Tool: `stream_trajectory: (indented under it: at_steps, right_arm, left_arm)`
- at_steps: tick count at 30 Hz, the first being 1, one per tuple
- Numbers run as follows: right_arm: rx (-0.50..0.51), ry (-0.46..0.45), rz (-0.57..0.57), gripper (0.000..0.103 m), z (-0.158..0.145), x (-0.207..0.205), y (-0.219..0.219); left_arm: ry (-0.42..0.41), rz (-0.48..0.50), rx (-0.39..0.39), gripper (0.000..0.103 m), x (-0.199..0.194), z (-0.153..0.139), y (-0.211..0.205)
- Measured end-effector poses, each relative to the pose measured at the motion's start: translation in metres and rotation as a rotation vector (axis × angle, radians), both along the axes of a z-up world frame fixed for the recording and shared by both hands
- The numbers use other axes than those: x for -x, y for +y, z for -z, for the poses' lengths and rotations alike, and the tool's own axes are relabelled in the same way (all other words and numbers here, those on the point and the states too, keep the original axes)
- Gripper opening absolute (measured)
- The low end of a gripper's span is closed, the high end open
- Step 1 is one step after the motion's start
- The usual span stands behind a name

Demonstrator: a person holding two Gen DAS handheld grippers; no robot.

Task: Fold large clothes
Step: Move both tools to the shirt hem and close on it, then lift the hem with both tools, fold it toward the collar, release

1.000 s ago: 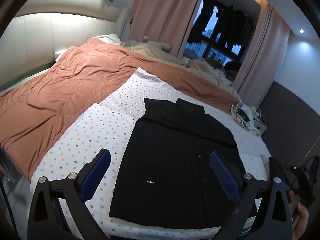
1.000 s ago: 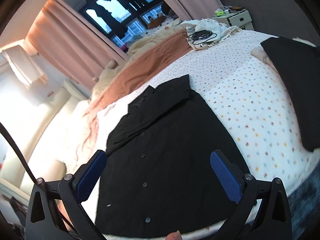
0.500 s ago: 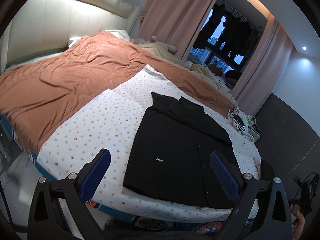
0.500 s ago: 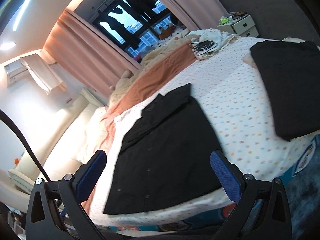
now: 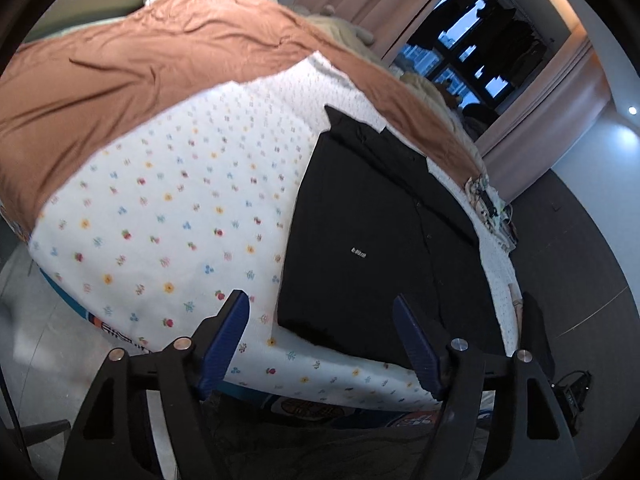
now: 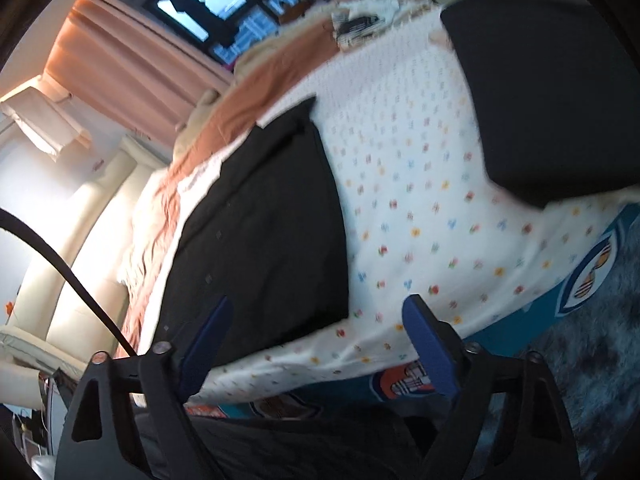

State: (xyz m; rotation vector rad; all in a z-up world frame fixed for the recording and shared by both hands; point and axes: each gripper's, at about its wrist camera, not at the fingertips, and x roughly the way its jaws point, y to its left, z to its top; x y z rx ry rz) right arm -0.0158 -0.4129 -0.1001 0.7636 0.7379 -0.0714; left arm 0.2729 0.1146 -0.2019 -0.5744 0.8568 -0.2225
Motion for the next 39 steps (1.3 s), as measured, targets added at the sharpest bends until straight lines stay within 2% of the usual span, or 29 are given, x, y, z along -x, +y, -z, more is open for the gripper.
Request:
stream_trajectory:
  at_steps: [3, 8, 12, 15, 21, 22, 23, 24, 25, 26, 31, 39]
  right_arm:
    - [-0.019, 0.041, -0.023, 0.075, 0.017, -0.02, 0.002]
    - [-0.052, 0.079, -0.059, 0.066, 0.047, -0.045, 0.009]
    - [-0.102, 0.064, -0.063, 0.065, 0.059, -0.056, 0.008]
    - [-0.135, 0.048, -0.075, 0.065, 0.063, -0.069, 0.009]
    - [-0.167, 0.017, -0.069, 0.064, 0.076, -0.096, 0.014]
    - [-0.164, 0.011, -0.064, 0.056, 0.078, -0.1, 0.015]
    - [-0.155, 0.01, -0.06, 0.037, 0.08, -0.103, 0.017]
    - [-0.142, 0.013, -0.057, 0.023, 0.082, -0.107, 0.018]
    - [-0.136, 0.024, -0.057, 0.013, 0.084, -0.109, 0.019]
    - [-0.142, 0.035, -0.051, 0.012, 0.088, -0.111, 0.02]
    - [-0.098, -0.022, -0.043, 0.006, 0.071, -0.096, 0.029]
    - [-0.056, -0.158, -0.085, 0.005, 0.025, -0.068, 0.05]
  left_arm:
    - [0.057, 0.034, 0.017, 0.064, -0.014, 0.019, -0.007]
    - [0.121, 0.054, 0.026, 0.062, -0.029, 0.045, -0.018]
    - [0.106, 0.071, 0.03, 0.06, -0.033, 0.049, -0.026]
    - [0.108, 0.084, 0.067, 0.058, -0.038, 0.05, -0.027]
    - [0.119, 0.074, 0.12, 0.043, -0.049, 0.058, -0.025]
    - [0.123, 0.07, 0.114, 0.039, -0.05, 0.059, -0.025]
    - [0.132, 0.06, 0.096, 0.029, -0.052, 0.06, -0.026]
    - [0.138, 0.055, 0.081, 0.024, -0.052, 0.06, -0.027]
    - [0.137, 0.054, 0.078, 0.022, -0.053, 0.059, -0.028]
    - [0.132, 0.047, 0.078, 0.018, -0.052, 0.059, -0.027]
    - [0.089, 0.022, 0.1, 0.011, -0.04, 0.048, -0.023]
    - [0.0, 0.02, 0.125, 0.009, -0.005, 0.005, -0.012]
